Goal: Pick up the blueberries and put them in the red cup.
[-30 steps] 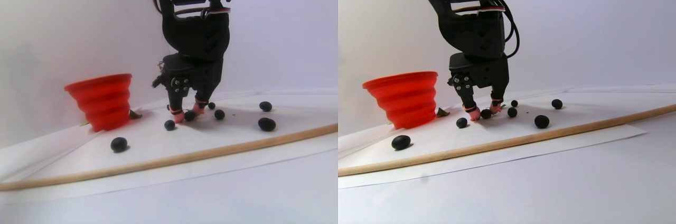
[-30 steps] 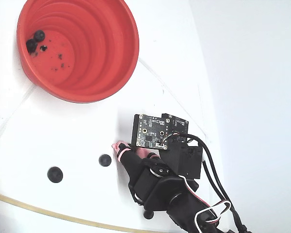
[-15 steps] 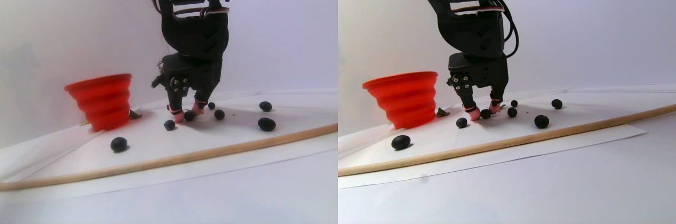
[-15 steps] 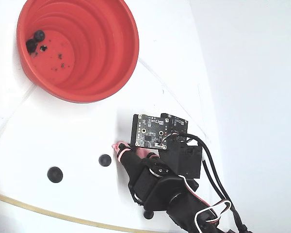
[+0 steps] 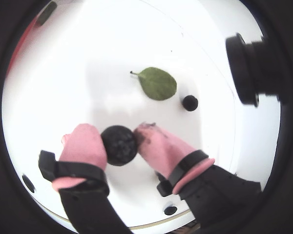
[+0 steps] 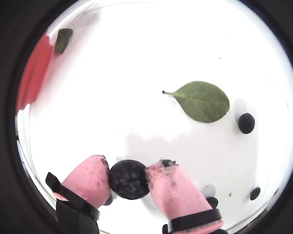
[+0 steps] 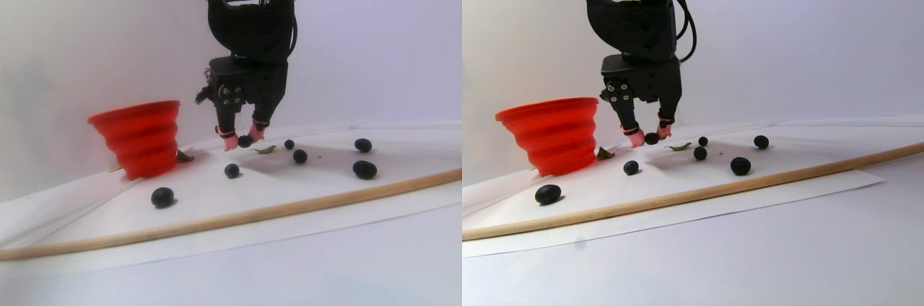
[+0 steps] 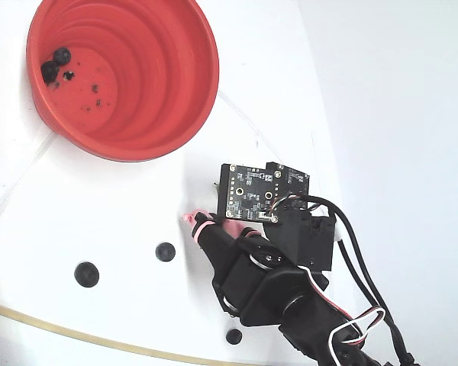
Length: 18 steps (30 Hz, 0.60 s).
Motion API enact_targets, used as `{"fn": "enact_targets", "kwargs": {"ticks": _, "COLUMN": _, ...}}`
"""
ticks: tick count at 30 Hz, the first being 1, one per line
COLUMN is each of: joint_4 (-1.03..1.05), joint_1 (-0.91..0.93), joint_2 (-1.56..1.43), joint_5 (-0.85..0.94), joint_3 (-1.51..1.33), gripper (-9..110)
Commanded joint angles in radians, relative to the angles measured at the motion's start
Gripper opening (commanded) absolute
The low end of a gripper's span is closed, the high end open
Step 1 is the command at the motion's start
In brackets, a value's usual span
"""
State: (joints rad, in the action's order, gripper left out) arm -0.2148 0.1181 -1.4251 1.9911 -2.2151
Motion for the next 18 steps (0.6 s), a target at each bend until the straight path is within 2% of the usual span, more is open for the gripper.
{"fn": "enact_targets", "kwargs": {"ticks": 1, "joint_4": 0.015, "joint_1": -0.038, "joint_2": -0.146, "joint_5": -0.008, "joint_3": 0.008, "gripper": 14}}
{"fn": "enact_targets", "kwargs": {"ticks": 18, "joint_4": 0.118, "joint_1": -0.103, "joint_2": -0.302, "joint_5": -0.038, "joint_3": -0.014, "gripper": 14}}
